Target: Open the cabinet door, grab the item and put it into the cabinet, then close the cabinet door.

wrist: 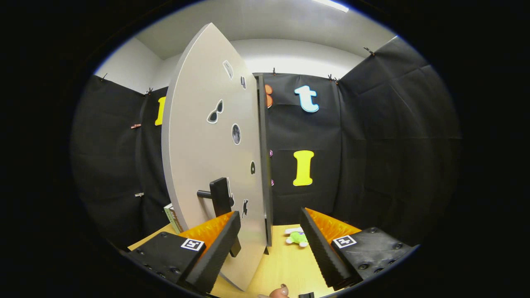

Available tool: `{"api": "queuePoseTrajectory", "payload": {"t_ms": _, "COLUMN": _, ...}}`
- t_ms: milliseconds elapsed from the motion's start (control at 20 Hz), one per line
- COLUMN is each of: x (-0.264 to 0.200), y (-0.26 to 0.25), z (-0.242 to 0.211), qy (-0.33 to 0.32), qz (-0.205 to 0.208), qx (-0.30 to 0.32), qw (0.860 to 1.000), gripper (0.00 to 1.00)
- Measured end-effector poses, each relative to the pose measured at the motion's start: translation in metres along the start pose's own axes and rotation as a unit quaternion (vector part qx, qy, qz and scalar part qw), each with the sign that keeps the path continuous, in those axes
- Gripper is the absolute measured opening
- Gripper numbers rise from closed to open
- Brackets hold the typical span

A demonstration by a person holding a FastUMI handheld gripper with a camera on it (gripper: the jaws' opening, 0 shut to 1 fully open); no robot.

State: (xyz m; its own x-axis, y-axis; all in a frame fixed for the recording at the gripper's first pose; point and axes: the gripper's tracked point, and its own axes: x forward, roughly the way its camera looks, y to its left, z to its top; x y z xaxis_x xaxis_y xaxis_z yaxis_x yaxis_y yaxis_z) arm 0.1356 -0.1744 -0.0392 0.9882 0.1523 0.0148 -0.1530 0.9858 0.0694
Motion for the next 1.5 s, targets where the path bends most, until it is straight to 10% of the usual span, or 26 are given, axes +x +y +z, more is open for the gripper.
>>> {"api": "queuePoseTrajectory", "payload": {"t_ms": 650, "x": 0.058, "y": 0.164, "z": -0.003, "qy": -0.014, "qz": 0.024, "qx": 0.012, "qw": 1.0, "gripper": 0.97}}
{"api": "queuePoseTrajectory", "payload": {"t_ms": 1500, "x": 0.092, "y": 0.217, "z": -0.004, "qy": -0.006, "qz": 0.023, "qx": -0.006, "qw": 1.0, "gripper": 0.97}}
